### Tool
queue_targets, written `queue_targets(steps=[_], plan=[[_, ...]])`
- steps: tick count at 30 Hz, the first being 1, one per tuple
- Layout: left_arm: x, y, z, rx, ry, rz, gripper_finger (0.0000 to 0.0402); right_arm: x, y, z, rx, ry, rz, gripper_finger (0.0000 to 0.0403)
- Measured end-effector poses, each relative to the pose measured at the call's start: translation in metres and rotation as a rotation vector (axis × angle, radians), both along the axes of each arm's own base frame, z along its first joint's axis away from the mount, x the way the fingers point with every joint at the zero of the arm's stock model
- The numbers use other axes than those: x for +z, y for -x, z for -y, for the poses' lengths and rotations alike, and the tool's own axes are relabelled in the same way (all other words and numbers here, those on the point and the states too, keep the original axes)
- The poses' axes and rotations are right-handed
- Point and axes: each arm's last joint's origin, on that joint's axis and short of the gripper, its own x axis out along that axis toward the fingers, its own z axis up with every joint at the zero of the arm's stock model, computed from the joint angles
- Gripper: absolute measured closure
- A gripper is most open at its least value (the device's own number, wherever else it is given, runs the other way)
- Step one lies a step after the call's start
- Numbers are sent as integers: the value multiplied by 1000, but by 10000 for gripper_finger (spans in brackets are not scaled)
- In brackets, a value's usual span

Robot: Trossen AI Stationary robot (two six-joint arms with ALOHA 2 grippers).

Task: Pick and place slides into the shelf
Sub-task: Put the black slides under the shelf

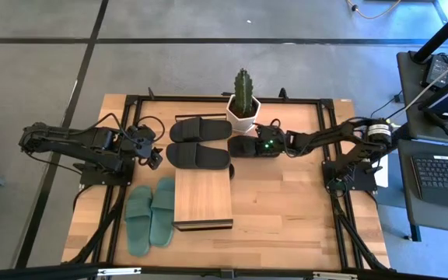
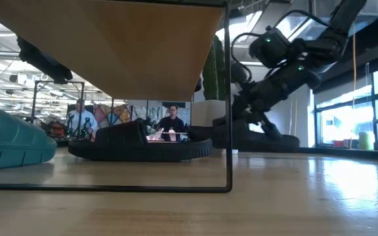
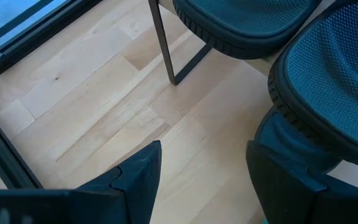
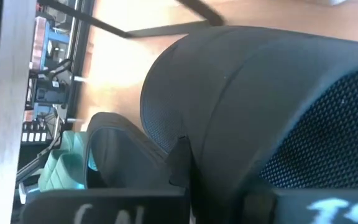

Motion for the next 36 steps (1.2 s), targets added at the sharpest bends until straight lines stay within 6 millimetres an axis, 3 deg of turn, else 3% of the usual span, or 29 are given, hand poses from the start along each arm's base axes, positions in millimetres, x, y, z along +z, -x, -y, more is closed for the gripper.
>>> queue_targets(steps=[8, 27, 36], plan=[[0, 0, 0, 0, 0, 0, 177, -6, -28, -4, 50, 20, -14, 383], [0, 0, 0, 0, 0, -1, 177, -10, -35, -3, 47, 17, -16, 367], [0, 0, 0, 0, 1, 0, 177, -10, -36, -3, 34, -4, -8, 274]])
